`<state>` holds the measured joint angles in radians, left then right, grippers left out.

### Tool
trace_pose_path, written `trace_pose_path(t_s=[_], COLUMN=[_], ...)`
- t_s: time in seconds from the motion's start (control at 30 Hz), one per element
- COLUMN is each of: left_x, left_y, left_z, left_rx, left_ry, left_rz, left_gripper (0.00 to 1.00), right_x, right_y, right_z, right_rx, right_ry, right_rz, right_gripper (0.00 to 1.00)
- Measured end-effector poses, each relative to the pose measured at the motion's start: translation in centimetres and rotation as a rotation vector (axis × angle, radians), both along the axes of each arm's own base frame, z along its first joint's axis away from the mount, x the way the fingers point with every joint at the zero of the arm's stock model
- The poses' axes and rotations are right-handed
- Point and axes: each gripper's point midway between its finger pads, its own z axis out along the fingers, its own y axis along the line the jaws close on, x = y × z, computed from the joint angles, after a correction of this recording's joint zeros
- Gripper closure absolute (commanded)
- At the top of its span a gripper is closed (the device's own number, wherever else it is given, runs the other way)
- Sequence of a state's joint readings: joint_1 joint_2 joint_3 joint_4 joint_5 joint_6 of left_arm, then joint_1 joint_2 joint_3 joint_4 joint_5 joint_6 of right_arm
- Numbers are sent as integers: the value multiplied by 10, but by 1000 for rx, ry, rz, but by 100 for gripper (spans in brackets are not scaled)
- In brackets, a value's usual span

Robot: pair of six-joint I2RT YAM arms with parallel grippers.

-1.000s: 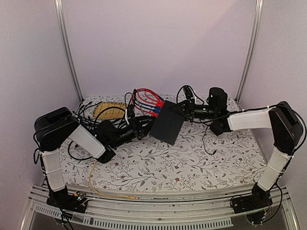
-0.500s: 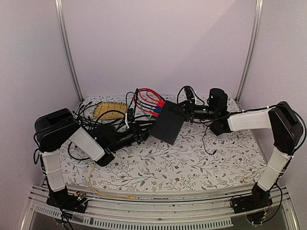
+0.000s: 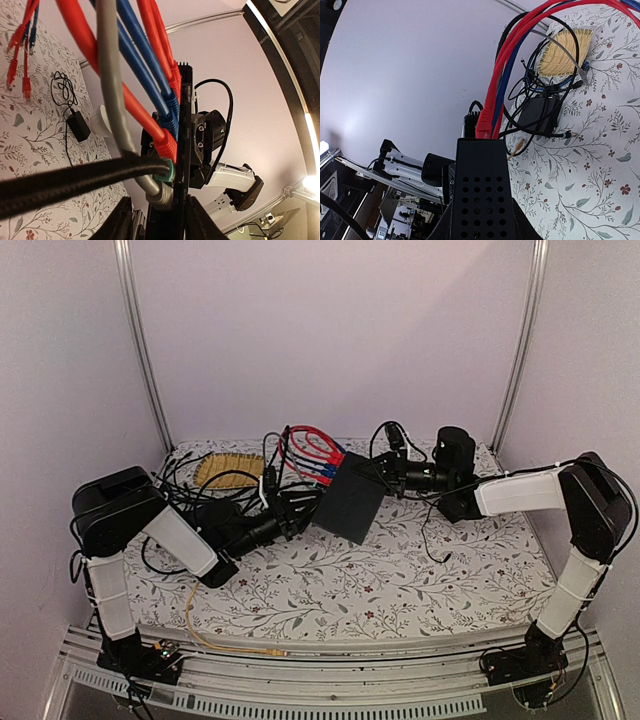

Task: Pull the plug from the switch port
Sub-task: Pull the connector from the switch port.

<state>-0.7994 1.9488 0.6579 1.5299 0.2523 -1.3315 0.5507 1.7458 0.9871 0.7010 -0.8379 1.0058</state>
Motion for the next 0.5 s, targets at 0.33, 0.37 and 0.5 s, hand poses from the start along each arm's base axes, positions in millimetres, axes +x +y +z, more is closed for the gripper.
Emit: trace_pose_path(t_s=[0.33,0.37,0.5], left_x=[0,1,2], left_y=[-1,-1,-2], left_z=[2,3,6], left_rx=[-2,-4,-10], left_ry=[-7,-9,-14], left_rz=[2,3,3], left_gripper=[70,70,73], right_x=[-2,-2,-3], right_y=[-1,-1,-1], right_z=[0,1,3], right_rx=[13,15,23], right_ry=[4,5,2], right_rz=[5,5,6], right_gripper=[99,99,99])
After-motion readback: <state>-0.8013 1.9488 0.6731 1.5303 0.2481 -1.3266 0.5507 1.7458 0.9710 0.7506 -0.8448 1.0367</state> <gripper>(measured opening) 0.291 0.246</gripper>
